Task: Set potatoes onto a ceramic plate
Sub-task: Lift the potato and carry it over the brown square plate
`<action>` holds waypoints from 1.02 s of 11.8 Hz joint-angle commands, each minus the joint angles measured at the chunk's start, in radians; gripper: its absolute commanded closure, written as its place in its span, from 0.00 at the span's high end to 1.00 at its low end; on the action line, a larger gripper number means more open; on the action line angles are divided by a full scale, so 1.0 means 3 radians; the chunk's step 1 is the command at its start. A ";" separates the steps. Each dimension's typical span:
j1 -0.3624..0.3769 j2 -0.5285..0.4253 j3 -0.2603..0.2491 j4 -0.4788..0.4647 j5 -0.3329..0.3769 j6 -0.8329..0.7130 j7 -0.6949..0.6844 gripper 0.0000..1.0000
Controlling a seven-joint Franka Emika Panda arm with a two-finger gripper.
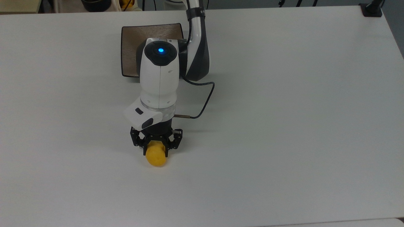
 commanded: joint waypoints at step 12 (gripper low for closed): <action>0.0034 -0.1886 0.0004 -0.0620 0.0262 -0.1705 -0.0117 0.23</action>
